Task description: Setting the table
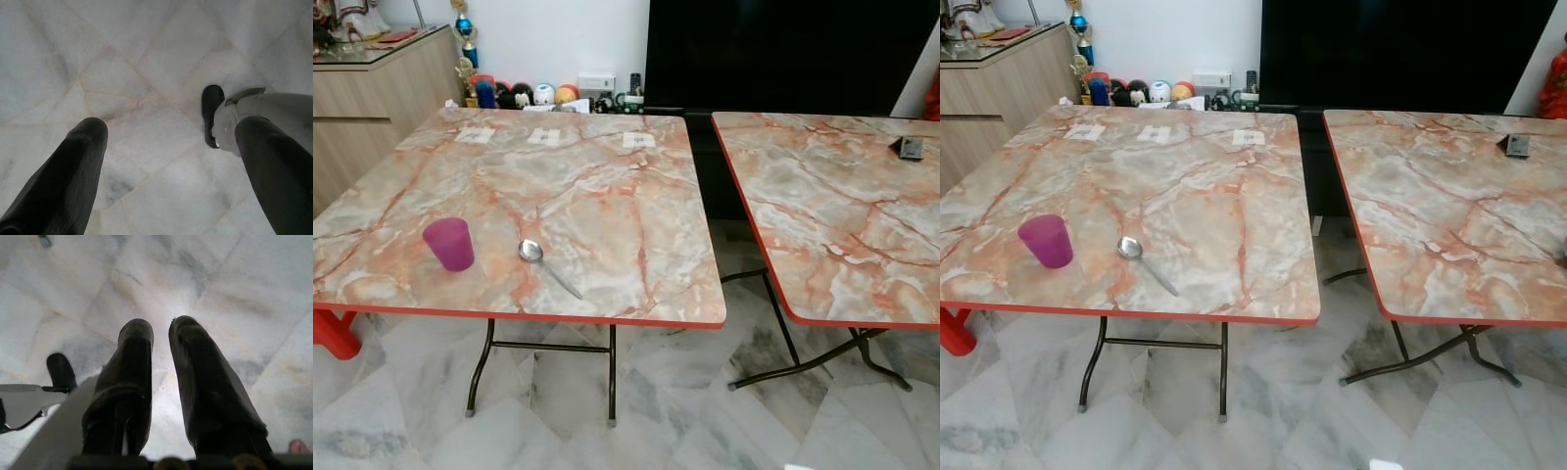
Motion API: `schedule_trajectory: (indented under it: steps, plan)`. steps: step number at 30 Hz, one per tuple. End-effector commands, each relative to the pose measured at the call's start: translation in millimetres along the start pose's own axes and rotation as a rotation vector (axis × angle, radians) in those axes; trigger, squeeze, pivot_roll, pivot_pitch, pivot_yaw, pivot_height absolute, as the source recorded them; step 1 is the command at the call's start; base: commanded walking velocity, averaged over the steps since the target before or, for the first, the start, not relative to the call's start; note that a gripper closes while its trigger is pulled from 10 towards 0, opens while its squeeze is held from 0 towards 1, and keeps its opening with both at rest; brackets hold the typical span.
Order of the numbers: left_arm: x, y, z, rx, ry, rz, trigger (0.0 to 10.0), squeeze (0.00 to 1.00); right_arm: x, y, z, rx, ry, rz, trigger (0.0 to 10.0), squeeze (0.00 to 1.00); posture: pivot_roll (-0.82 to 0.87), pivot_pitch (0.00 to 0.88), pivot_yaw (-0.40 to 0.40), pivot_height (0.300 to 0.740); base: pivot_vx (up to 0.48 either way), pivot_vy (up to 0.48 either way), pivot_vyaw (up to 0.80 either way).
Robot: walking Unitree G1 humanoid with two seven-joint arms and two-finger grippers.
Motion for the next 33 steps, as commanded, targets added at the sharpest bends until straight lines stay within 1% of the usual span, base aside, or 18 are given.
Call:
schedule_trajectory:
  steps: [1, 3, 9, 15, 19, 21, 26, 29, 33]
  plan:
    - [-7.0, 1.4, -2.5, 0.003, -0.005, -0.025, 10.0, 0.00, -3.2, 0.5, 1.2, -0.003, -0.002, -0.008, 10.0, 0.00, 0.06, 0.000, -0.010, 0.740, 0.000, 0.000, 0.00]
    - [-7.2, 2.0, -5.0, 0.004, -0.004, -0.024, 10.0, 0.00, -4.0, 0.5, 1.7, -0.006, 0.014, -0.014, 10.0, 0.00, 0.06, 0.000, -0.010, 0.740, 0.000, 0.000, 0.00]
    - [-8.2, 3.1, -10.2, 0.009, -0.003, -0.027, 10.0, 0.00, -2.7, 0.6, 1.7, -0.005, 0.005, -0.004, 10.0, 0.00, 0.06, 0.000, -0.012, 0.740, 0.000, 0.000, 0.00]
    - [-9.2, 3.0, -9.7, 0.012, -0.001, -0.033, 10.0, 0.00, -1.7, 0.5, 1.3, -0.002, 0.020, 0.001, 10.0, 0.00, 0.07, 0.000, -0.011, 0.740, 0.000, 0.000, 0.00]
    - [-6.9, 1.2, -3.5, 0.007, 0.000, -0.032, 10.0, 0.00, -1.3, 0.3, -1.0, -0.005, 0.027, 0.006, 10.0, 0.00, 0.07, 0.000, -0.010, 0.740, 0.000, 0.000, 0.69]
    - [-4.6, -0.8, 4.8, 0.002, -0.001, -0.030, 10.0, 0.00, -2.0, 0.2, -3.5, -0.003, 0.026, 0.005, 10.0, 0.00, 0.07, 0.000, -0.009, 0.740, 0.000, 0.000, 0.80]
    - [-4.7, -1.3, 9.1, -0.003, -0.004, -0.028, 10.0, 0.00, -2.4, 0.1, -5.1, -0.002, 0.024, 0.005, 10.0, 0.00, 0.07, 0.000, -0.009, 0.740, 0.000, 0.000, 0.80]
    - [-5.7, -0.9, 8.8, -0.003, -0.004, -0.026, 10.0, 0.00, -2.8, 0.1, -6.0, -0.002, 0.022, 0.005, 10.0, 0.00, 0.07, 0.000, -0.009, 0.740, 0.000, 0.000, 0.80]
    - [-9.4, 1.7, -0.6, 0.007, -0.002, -0.025, 10.0, 0.00, -3.4, 0.1, -7.3, 0.000, 0.020, 0.005, 10.0, 0.00, 0.07, 0.000, -0.009, 0.740, 0.000, 0.000, 0.58]
Point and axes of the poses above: a point about 5 cm out from each wrist's last joint towards the gripper, its own y axis pointing back from the gripper into the wrist, its own x axis along the axis of the wrist's last joint, z = x × y, the point moved 5 cm from there along -y, pointing out of the wrist towards the gripper, and after that the axes turned 3 degrees about y, right-handed, at the moved point
